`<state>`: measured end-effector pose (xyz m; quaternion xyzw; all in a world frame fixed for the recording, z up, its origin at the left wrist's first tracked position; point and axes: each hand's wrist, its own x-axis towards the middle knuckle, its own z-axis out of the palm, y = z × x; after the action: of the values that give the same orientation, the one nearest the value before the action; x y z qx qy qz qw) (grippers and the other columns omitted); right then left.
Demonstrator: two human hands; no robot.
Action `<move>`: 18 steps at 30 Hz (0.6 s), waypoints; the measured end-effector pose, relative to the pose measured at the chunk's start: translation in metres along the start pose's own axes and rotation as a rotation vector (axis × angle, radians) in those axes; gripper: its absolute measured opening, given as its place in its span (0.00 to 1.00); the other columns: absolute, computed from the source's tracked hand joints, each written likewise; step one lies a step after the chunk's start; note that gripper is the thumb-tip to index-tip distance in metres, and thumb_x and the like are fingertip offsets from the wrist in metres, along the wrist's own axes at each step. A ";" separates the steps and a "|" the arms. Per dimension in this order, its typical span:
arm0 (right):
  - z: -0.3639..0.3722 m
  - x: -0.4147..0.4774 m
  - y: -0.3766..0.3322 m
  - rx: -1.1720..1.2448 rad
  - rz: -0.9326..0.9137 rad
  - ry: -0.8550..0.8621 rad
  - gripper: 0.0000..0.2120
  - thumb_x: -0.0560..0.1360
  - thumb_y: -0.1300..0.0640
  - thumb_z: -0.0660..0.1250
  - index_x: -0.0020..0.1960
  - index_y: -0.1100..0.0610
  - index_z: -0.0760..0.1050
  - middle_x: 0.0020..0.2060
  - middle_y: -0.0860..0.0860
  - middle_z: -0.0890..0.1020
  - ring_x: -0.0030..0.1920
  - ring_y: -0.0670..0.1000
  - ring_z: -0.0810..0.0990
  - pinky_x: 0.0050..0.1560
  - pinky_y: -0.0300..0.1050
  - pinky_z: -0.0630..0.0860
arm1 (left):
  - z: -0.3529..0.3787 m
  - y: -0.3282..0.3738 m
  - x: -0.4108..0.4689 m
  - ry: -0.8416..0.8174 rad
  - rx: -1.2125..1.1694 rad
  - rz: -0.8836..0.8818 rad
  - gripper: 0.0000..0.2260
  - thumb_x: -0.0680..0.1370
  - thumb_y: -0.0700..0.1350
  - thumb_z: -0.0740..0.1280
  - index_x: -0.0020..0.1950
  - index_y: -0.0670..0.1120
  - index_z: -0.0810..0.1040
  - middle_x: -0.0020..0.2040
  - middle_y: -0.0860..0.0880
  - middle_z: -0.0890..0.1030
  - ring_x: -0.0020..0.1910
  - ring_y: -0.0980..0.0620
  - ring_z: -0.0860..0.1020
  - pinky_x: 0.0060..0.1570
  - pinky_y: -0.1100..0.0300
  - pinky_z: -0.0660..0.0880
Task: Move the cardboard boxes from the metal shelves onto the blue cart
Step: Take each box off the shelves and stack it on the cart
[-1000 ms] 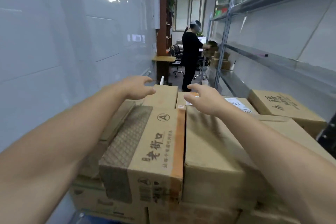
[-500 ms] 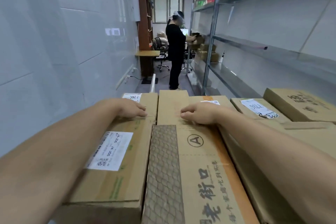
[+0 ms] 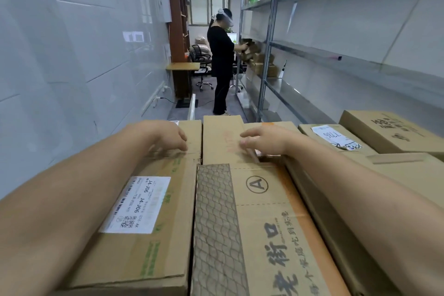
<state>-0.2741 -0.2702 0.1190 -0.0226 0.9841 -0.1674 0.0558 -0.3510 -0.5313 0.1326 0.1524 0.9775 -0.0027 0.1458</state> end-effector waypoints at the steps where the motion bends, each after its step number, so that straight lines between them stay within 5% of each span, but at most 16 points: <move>1: -0.003 -0.003 0.002 0.003 0.015 0.038 0.24 0.80 0.38 0.58 0.74 0.44 0.69 0.72 0.46 0.72 0.74 0.52 0.66 0.71 0.49 0.61 | -0.002 0.007 0.000 0.047 0.013 0.003 0.22 0.80 0.55 0.65 0.73 0.54 0.72 0.73 0.50 0.71 0.71 0.47 0.69 0.71 0.51 0.64; 8: -0.033 -0.024 0.057 0.020 0.101 0.169 0.24 0.80 0.40 0.60 0.74 0.45 0.68 0.72 0.50 0.72 0.72 0.54 0.68 0.69 0.50 0.65 | -0.016 0.077 0.008 0.291 -0.085 0.153 0.23 0.79 0.54 0.63 0.75 0.53 0.69 0.73 0.48 0.71 0.72 0.45 0.68 0.66 0.51 0.68; 18: -0.068 -0.062 0.169 0.007 0.276 0.104 0.23 0.80 0.42 0.62 0.74 0.43 0.69 0.70 0.51 0.74 0.66 0.54 0.74 0.60 0.46 0.68 | -0.011 0.193 0.029 0.161 -0.021 0.293 0.28 0.80 0.59 0.62 0.78 0.57 0.61 0.78 0.48 0.64 0.76 0.45 0.62 0.72 0.50 0.61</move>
<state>-0.2246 -0.0844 0.1331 0.1217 0.9788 -0.1623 0.0272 -0.3226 -0.3378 0.1420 0.2916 0.9533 0.0409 0.0672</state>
